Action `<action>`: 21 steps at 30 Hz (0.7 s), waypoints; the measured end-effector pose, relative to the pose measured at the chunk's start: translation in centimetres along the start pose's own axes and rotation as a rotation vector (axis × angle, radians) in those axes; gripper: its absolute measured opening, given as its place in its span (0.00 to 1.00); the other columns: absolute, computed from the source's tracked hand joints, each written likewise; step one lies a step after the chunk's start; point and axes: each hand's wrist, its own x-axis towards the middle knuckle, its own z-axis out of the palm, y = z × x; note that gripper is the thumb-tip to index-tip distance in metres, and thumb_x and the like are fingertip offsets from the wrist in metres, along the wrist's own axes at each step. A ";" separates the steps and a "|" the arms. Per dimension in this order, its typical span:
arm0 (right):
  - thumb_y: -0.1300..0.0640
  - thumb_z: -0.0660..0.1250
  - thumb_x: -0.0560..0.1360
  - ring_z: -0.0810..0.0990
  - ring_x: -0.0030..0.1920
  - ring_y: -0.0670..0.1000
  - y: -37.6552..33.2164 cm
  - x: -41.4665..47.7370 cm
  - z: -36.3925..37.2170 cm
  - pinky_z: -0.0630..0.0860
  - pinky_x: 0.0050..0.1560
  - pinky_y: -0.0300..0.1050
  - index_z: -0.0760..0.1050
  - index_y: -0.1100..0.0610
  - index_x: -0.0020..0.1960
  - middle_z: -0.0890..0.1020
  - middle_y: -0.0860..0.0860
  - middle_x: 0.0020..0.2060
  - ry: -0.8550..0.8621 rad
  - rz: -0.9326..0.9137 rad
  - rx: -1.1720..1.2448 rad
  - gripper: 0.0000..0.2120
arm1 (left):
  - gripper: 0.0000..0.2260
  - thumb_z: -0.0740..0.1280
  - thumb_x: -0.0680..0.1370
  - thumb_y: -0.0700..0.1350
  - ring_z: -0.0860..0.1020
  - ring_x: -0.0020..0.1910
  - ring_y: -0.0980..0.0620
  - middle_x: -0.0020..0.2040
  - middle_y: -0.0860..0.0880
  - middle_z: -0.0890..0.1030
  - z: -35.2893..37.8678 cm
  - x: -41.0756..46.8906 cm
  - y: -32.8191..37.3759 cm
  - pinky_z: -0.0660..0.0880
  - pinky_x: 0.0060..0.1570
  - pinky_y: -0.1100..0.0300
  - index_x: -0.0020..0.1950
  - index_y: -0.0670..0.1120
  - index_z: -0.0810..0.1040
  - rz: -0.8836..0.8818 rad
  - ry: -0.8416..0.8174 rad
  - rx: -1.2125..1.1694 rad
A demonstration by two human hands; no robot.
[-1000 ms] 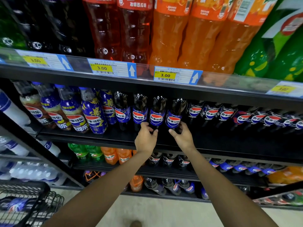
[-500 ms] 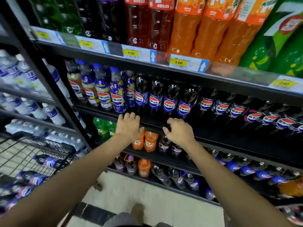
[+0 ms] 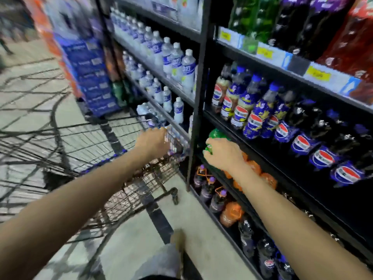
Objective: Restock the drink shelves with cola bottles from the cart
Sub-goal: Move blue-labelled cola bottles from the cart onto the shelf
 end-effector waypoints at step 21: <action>0.50 0.57 0.79 0.78 0.54 0.59 -15.8 25.0 15.5 0.69 0.43 0.47 0.72 0.58 0.58 0.79 0.57 0.53 -0.472 -0.303 -0.079 0.14 | 0.21 0.61 0.79 0.53 0.71 0.65 0.43 0.66 0.44 0.73 15.3 10.0 -25.0 0.68 0.62 0.48 0.68 0.45 0.70 -0.262 -0.395 -0.018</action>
